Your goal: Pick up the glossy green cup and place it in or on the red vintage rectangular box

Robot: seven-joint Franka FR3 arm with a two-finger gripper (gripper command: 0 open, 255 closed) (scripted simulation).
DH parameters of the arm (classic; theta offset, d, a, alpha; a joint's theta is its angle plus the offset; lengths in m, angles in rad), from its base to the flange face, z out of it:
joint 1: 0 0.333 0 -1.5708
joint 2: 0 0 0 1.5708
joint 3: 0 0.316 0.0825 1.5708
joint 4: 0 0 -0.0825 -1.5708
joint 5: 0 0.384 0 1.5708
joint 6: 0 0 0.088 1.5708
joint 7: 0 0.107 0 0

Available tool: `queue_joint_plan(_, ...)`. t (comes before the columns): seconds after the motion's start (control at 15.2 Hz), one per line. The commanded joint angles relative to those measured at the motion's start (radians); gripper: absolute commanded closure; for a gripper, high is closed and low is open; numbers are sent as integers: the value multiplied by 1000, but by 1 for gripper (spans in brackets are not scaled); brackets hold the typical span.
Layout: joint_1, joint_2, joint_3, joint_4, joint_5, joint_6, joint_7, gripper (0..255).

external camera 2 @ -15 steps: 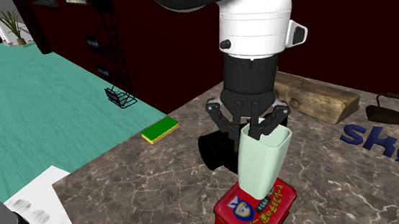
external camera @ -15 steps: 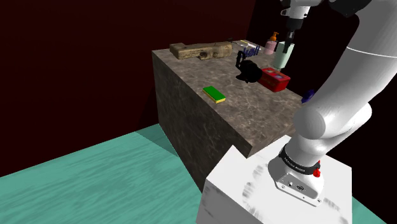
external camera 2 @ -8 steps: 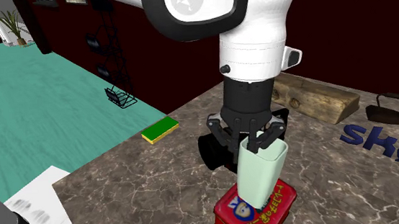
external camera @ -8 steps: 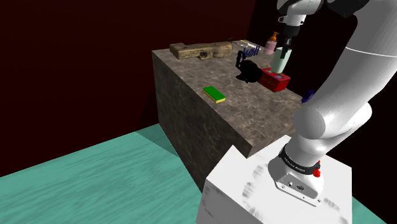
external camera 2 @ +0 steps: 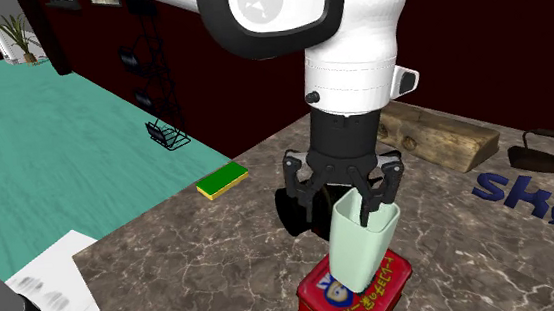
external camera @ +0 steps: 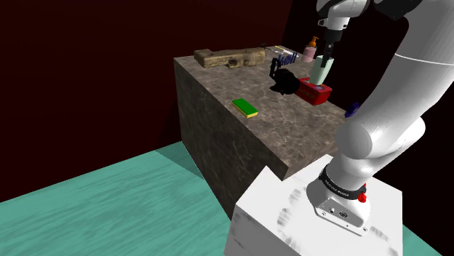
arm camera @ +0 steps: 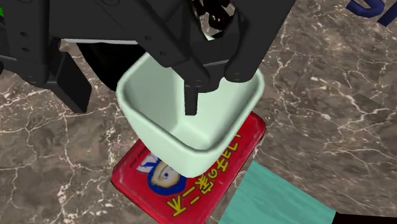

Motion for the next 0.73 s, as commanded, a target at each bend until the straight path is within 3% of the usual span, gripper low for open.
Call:
queue_joint_plan(0.0,0,0,0,0,0,0,0,0)
queue_joint_plan(0.2,0,0,0,0,0,0,0,0)
queue_joint_plan(0.46,4,-12,2,114,-5,-125,4,0)
queue_joint_plan(0.66,4,-12,2,114,-5,-125,4,0)
